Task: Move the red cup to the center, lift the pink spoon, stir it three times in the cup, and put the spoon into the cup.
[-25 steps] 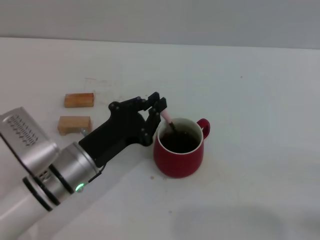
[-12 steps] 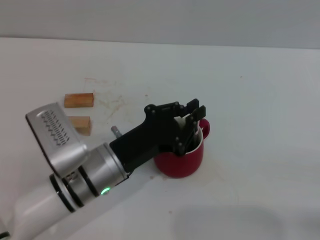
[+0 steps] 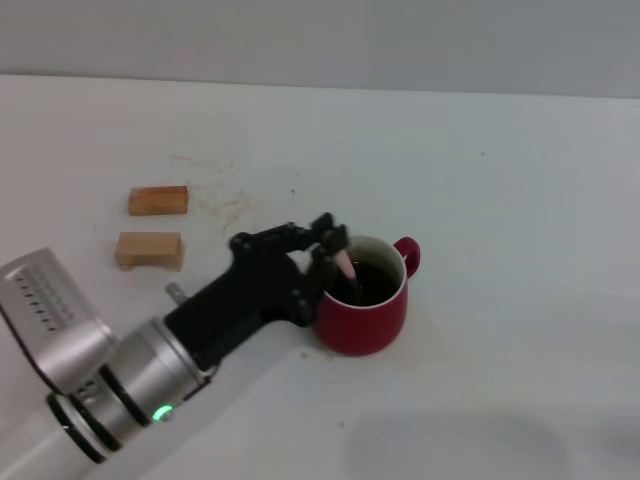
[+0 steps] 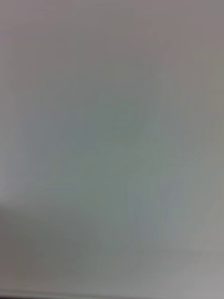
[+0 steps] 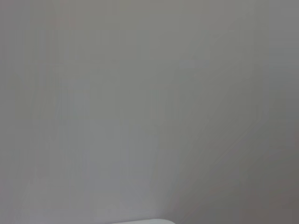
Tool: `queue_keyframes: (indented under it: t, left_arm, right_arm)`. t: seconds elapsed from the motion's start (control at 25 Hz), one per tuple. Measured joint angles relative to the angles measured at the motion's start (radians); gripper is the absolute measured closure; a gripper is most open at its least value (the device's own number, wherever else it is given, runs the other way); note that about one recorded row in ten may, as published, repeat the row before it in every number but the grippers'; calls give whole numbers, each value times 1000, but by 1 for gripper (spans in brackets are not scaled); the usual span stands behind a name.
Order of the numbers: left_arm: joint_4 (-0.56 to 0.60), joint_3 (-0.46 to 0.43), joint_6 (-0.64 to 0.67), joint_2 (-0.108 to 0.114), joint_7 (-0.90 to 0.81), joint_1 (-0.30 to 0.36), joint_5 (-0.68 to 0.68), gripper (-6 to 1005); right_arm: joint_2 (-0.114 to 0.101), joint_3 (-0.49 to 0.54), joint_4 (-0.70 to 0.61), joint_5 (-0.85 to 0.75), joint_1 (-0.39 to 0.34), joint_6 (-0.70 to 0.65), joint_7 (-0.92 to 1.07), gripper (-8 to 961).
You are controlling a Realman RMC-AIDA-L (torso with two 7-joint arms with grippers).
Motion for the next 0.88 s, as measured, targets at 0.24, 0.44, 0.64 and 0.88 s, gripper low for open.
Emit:
queue_keyframes:
  t: [0.24,0.44,0.64,0.88]
  left_arm:
    - [31,-85,-10,16,1,3,0,868]
    - [66,-97,-3,2,-4,-40,0,870]
    - [53,-95,49,-15,2,-40,-2,929]
    - [11,-131,82,-12,38,-32,-2,851]
  right_arm:
    - [0,-10,1,-1,3,3,0,952]
    - [1,-11,5,-1,3,-1,-1,952]
    - [1,-11,7,-1,-2,-5,-1,952]
    - [2,-11,6,-1,-3,-8,-1,952]
